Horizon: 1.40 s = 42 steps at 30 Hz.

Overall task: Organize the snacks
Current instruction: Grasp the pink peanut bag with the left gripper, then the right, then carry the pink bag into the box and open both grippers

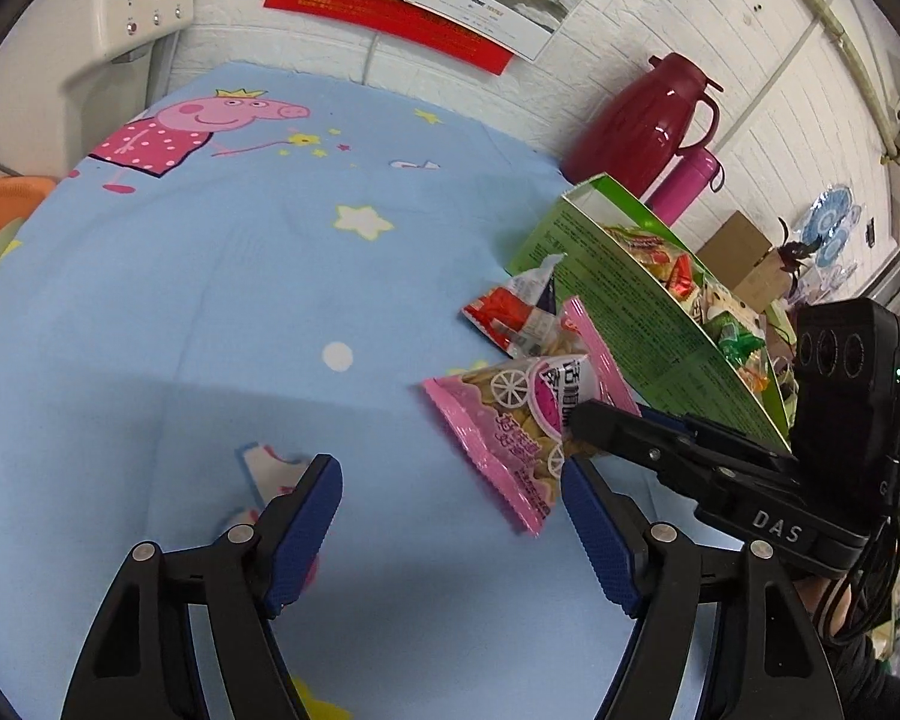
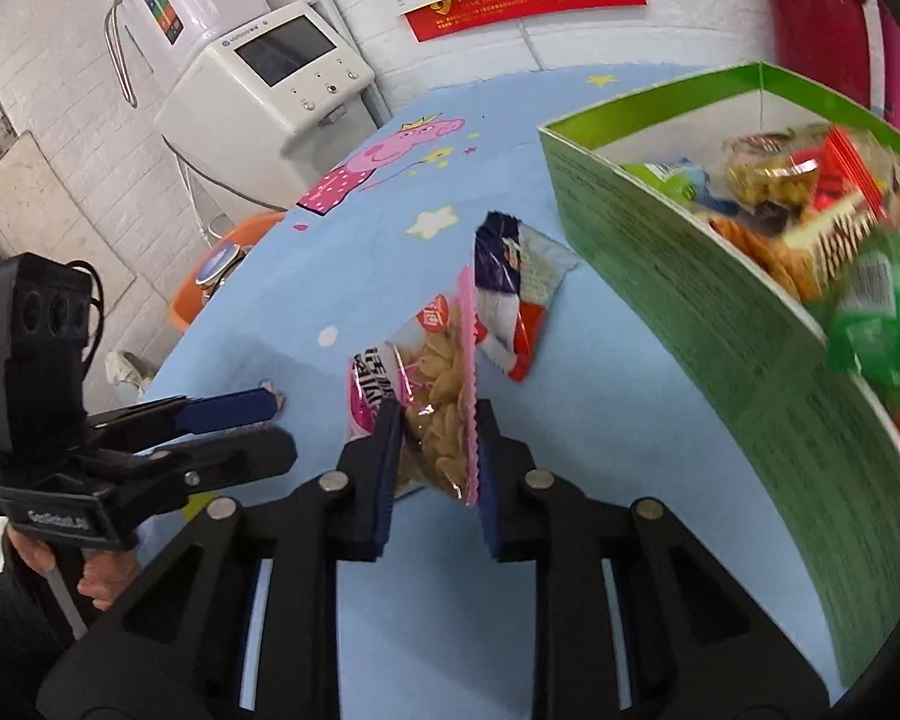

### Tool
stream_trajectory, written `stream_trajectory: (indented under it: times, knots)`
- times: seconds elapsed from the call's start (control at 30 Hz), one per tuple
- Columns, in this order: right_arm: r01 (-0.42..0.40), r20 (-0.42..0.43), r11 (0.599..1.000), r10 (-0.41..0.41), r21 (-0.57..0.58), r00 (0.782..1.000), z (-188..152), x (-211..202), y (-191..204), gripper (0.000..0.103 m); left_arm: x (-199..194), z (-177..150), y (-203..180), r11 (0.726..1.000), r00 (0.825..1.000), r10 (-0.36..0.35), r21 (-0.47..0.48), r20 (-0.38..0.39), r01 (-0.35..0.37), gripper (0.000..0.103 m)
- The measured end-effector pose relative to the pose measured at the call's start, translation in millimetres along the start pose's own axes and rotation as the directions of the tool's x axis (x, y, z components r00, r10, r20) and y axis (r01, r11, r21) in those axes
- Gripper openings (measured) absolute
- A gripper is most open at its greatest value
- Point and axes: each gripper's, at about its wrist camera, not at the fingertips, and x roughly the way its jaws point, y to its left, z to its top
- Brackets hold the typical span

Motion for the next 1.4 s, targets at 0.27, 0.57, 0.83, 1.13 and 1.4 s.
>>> stream_trajectory:
  times: [0.27, 0.57, 0.83, 1.13, 1.4]
  knots:
    - [-0.011, 0.061, 0.987, 0.001, 0.159, 0.998, -53, -55, -25, 0.025, 20, -18, -45, 0.991, 0.991, -0.12, 0.05, -0.064, 0.123, 0.077]
    - [-0.075, 0.086, 0.951, 0.051, 0.299, 0.995, -79, -75, -48, 0.025, 34, -38, -87, 0.975, 0.971, -0.204, 0.065, -0.121, 0.213, 0.05]
    - [-0.072, 0.16, 0.955, 0.026, 0.288, 0.987, -85, -108, -48, 0.02, 25, -40, -124, 0.969, 0.973, -0.205, 0.119, -0.109, 0.218, 0.022]
    - [-0.072, 0.297, 0.98, 0.015, 0.183, 0.955, -36, -154, -32, 0.02, -21, 9, -169, 0.953, 0.977, -0.21, 0.234, 0.041, 0.195, 0.022]
    - [-0.028, 0.338, 0.988, -0.024, 0.149, 0.941, 24, -149, -40, 0.02, -11, 71, -176, 0.958, 0.979, -0.183, 0.239, 0.092, 0.157, 0.022]
